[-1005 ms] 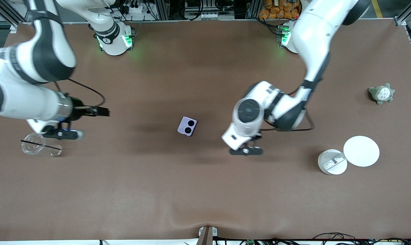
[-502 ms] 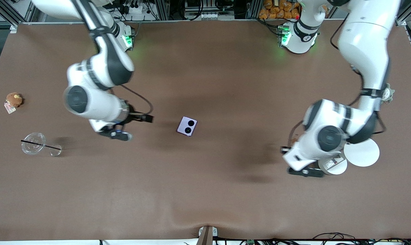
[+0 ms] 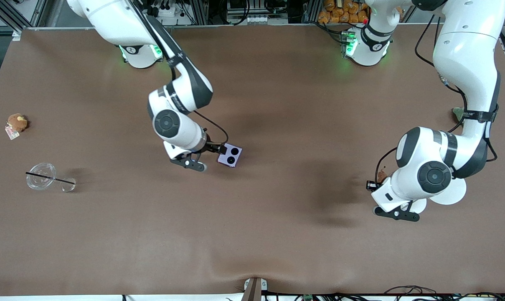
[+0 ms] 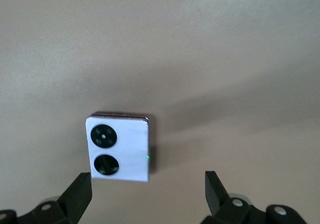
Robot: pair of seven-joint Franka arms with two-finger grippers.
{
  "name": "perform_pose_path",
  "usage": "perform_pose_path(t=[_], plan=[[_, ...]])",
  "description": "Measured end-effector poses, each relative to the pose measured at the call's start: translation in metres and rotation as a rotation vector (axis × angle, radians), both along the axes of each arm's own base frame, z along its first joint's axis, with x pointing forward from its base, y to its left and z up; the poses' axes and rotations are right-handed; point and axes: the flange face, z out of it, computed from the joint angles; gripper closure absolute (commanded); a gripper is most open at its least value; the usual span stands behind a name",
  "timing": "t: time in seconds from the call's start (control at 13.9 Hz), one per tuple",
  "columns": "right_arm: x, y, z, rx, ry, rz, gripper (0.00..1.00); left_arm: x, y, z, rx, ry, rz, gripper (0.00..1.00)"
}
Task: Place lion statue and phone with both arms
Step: 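Grasp the phone with the right gripper while the left gripper carries the lion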
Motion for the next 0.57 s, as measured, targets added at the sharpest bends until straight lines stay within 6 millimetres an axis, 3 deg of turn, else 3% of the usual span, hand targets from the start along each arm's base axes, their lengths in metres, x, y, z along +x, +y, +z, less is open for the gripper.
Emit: perform_pose_path(t=[0.36,0.57], plan=[[-0.01,0.023,-0.043,0.001,-0.033,-0.018,0.0,0.0,0.002,-0.013,0.014,-0.006,-0.016,1.0],[-0.014,0.032,-0.057,-0.002,-0.037,-0.055,0.0,0.001,0.001,-0.023,0.005,-0.017,-0.021,1.0]])
